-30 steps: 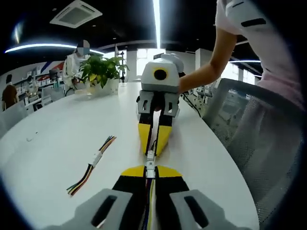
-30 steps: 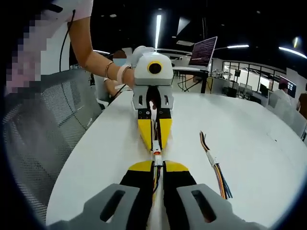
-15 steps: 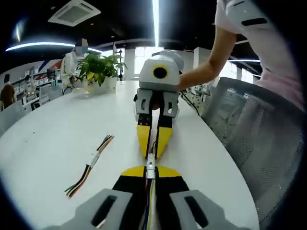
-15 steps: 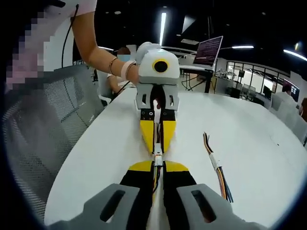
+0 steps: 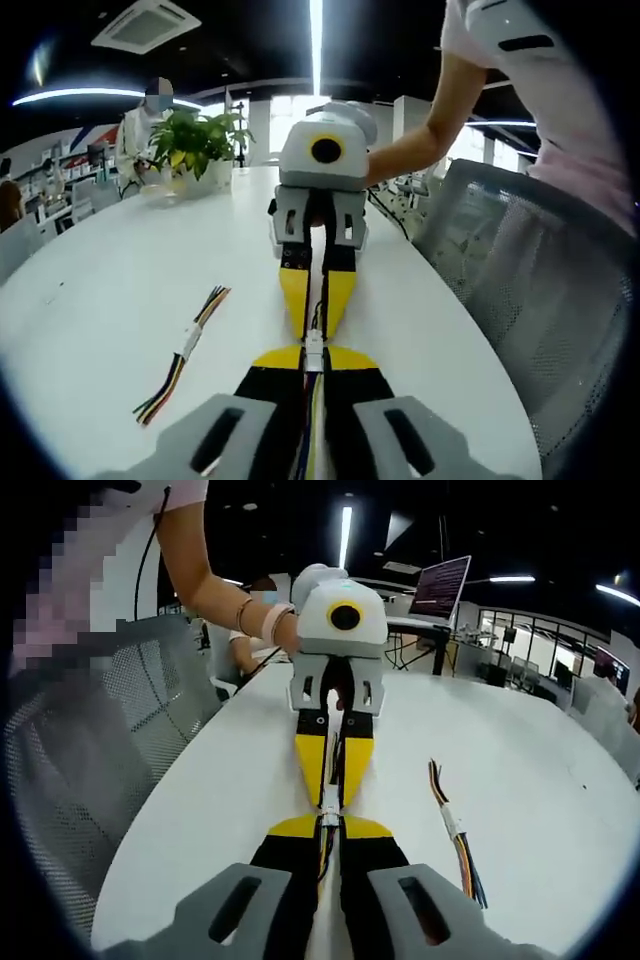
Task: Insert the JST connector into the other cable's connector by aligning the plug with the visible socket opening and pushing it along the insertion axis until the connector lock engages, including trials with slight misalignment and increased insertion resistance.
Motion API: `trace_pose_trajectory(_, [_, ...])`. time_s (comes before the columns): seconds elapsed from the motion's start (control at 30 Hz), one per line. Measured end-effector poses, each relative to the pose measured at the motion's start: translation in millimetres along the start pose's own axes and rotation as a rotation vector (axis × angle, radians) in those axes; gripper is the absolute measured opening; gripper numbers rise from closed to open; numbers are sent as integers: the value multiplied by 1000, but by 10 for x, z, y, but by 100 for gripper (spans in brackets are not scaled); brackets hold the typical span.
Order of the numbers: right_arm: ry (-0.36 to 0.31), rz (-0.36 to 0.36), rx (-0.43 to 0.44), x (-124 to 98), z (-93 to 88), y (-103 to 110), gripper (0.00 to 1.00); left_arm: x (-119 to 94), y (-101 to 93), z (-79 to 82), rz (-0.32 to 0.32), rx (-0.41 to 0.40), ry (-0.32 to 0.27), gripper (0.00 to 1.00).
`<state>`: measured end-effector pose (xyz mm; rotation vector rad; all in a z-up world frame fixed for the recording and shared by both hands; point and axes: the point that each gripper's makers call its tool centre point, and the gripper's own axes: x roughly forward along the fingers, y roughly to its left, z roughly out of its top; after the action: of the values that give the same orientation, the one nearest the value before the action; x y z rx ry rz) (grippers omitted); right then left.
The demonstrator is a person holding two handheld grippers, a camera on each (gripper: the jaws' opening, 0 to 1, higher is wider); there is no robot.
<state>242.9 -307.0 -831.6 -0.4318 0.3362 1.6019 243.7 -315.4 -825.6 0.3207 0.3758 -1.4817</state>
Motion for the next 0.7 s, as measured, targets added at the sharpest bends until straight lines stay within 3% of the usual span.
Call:
trace_pose_trajectory(0.23, [-36, -4, 46, -54, 20, -87, 2, -17, 49, 60, -13, -26, -25, 1])
trace_pose_trajectory(0.43, [-32, -5, 66, -73, -14, -86, 1, 29, 56, 71, -36, -21, -19, 0])
trace_pose_trajectory(0.7, [-35, -26, 87, -107, -23, -145, 1, 65, 117, 104, -22, -27, -31, 0])
